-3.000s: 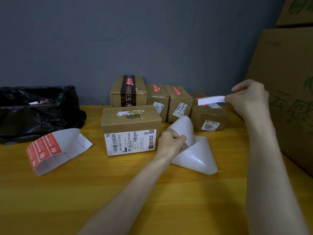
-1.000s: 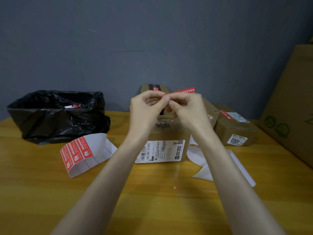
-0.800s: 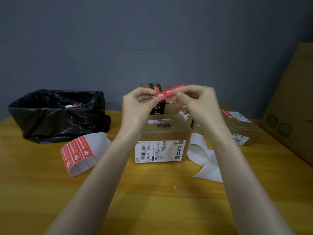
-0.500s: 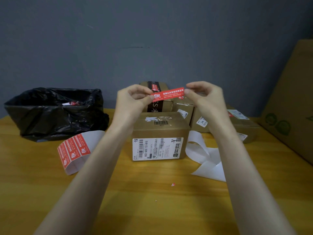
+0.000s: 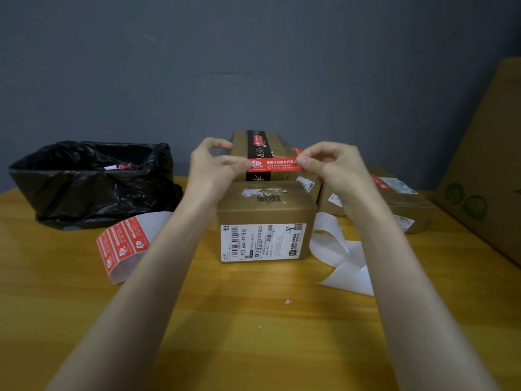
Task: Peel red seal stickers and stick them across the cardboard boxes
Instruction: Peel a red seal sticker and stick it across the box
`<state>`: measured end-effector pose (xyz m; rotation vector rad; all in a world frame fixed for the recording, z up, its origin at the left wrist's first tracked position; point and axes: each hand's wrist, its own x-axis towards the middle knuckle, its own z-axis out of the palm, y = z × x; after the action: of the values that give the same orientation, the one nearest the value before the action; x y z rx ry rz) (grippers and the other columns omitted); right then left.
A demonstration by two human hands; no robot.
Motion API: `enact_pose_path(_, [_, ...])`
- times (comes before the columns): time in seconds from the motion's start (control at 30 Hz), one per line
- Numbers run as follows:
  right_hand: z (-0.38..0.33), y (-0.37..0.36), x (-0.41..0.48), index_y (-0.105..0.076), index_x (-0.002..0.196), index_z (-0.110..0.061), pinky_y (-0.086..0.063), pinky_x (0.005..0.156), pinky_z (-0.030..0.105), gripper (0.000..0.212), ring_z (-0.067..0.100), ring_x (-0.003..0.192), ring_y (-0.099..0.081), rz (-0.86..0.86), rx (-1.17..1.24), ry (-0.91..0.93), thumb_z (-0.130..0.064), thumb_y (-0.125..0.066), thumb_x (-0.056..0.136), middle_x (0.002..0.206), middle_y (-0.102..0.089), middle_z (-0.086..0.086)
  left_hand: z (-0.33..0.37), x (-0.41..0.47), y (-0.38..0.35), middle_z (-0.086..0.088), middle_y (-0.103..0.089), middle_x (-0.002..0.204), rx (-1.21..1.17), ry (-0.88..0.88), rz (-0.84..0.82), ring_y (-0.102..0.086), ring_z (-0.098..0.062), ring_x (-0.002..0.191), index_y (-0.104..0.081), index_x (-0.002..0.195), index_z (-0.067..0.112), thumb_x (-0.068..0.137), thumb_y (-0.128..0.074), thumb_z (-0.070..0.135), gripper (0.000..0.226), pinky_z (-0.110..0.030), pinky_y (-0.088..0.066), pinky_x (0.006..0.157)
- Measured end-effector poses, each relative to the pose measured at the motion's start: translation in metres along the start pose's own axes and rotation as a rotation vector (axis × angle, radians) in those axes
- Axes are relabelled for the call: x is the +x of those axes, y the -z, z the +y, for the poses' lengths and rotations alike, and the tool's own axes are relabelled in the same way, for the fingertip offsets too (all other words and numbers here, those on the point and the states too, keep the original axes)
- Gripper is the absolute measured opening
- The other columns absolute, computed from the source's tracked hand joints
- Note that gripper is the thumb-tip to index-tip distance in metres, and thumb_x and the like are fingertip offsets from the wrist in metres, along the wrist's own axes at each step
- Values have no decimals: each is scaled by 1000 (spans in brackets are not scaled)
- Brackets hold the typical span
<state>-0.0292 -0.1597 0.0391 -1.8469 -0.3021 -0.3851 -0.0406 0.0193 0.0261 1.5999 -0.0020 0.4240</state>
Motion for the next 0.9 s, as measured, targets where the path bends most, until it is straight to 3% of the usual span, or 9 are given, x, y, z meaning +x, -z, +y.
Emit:
enact_pose_path(0.17, [7, -9, -1, -63, 66, -16, -42, 49, 9, 21, 6, 57, -53, 4, 27, -99, -3, -68, 82, 67, -61, 0, -7, 5, 3, 1, -72, 81, 174, -43, -12, -68, -18, 86, -48, 107, 21, 78, -74, 13, 40, -45, -54, 85])
enact_pose_path(0.3, [13, -17, 3, -64, 66, -20, -50, 69, 25, 20, 12, 73, -59, 69, -54, -138, -9, -71, 80, 77, -65, 1, -8, 5, 4, 4, -71, 76, 282, -74, -49, -68, -15, 79, -45, 111, 21, 78, -75, 12, 45, -44, -55, 81])
enact_pose_path(0.37, [13, -18, 4, -62, 81, -22, -49, 69, 28, 18, 13, 72, -60, 62, -61, -144, -8, -73, 78, 81, -65, 0, -9, 6, 5, 4, -70, 75, 315, -80, -55, -67, -13, 77, -44, 110, 23, 78, -75, 13, 46, -42, -55, 80])
enact_pose_path(0.43, [13, -17, 5, -50, 104, -28, -45, 60, 23, 43, 8, 66, -60, 22, -52, -165, -7, -75, 76, 93, -66, 3, -9, 7, 7, 4, -70, 76, 345, -78, -59, -67, -13, 77, -42, 110, 25, 78, -74, 13, 47, -41, -55, 81])
enact_pose_path(0.5, [11, -16, 6, -41, 110, -29, -42, 58, 21, 54, 7, 66, -60, 7, -68, -186, -8, -76, 75, 103, -65, 6, -10, 9, 8, 3, -71, 76, 346, -68, -67, -68, -14, 78, -40, 111, 26, 78, -74, 13, 49, -43, -55, 82])
enact_pose_path(0.63, [12, -18, 9, -42, 114, -17, -43, 58, 22, 48, 9, 64, -58, -26, -91, -262, -9, -73, 79, 86, -66, 7, -12, 10, 8, 2, -71, 78, 357, -54, -85, -69, -18, 80, -38, 111, 29, 77, -75, 13, 53, -45, -54, 84])
enact_pose_path(0.77, [12, -19, 15, -38, 108, -15, -40, 44, 12, 37, 7, 56, -55, -64, -92, -311, -5, -65, 85, 73, -59, 4, -9, 12, 9, 5, -56, 95, 420, -40, -85, -63, -21, 92, -39, 116, 30, 72, -79, 17, 61, -42, -53, 83])
enact_pose_path(0.9, [18, -21, 19, -39, 105, -16, -45, 66, 26, 29, 9, 62, -54, -98, -163, -294, -8, -61, 87, 70, -58, 2, -10, 13, 10, 1, -49, 108, 447, 3, -97, -55, -18, 99, -40, 114, 26, 75, -77, 19, 54, -33, -48, 77])
